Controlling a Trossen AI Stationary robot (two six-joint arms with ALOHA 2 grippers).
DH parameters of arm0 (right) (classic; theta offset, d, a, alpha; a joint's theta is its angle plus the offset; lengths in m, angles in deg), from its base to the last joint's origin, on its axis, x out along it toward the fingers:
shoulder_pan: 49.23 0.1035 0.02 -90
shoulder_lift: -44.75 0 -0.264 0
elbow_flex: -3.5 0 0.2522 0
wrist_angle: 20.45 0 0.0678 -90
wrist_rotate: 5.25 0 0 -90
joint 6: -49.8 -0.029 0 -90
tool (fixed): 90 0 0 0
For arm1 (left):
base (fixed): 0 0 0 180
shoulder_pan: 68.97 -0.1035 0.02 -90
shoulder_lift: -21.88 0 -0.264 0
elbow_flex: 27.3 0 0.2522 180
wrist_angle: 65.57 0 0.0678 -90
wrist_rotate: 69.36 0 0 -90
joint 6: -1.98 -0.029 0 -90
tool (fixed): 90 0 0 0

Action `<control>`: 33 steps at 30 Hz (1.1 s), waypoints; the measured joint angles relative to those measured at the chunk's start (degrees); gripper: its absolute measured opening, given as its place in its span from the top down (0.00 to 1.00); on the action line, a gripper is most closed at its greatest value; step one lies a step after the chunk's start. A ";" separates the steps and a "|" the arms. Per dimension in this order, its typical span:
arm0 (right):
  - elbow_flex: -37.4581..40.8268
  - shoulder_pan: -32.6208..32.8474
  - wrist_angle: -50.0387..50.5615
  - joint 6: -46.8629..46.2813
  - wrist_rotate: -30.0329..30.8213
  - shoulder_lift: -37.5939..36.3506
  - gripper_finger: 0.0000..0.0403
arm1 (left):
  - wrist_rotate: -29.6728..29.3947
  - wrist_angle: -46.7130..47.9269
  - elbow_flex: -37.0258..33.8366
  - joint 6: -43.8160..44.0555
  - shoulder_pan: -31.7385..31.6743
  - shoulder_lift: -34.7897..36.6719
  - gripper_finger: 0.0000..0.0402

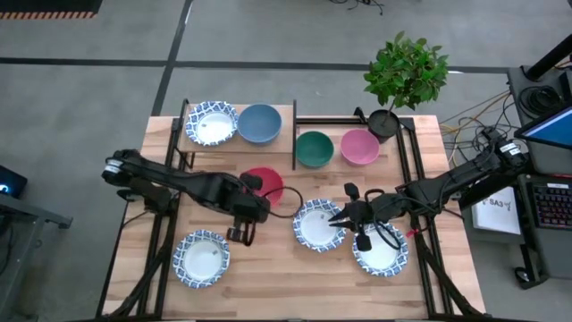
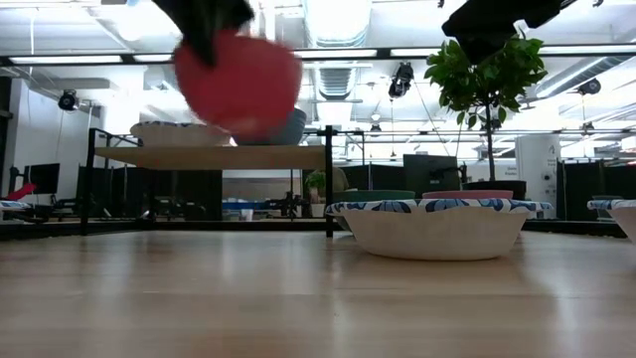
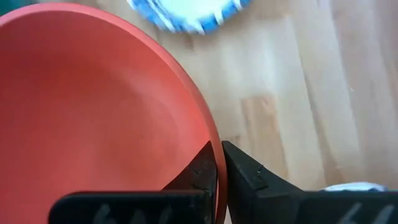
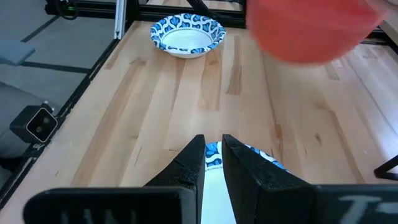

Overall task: Place and stack bowls onto a shelf
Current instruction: Stack the orange bowl on top of the blue bowl

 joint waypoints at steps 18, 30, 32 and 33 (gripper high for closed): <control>0.00 0.00 -0.02 0.57 -0.02 0.00 0.89 | -1.64 6.58 20.78 -25.41 -29.58 0.97 1.00; 0.00 0.00 -0.01 0.58 1.49 0.01 0.89 | 9.41 3.28 16.47 -24.86 -41.58 -0.25 1.00; 0.00 0.00 0.02 0.68 1.84 0.02 0.89 | 9.41 3.29 15.71 -24.86 -41.30 -0.28 1.00; 0.00 -0.02 0.02 0.83 1.88 0.01 0.89 | 9.41 3.32 15.45 -24.78 -41.27 -0.28 1.00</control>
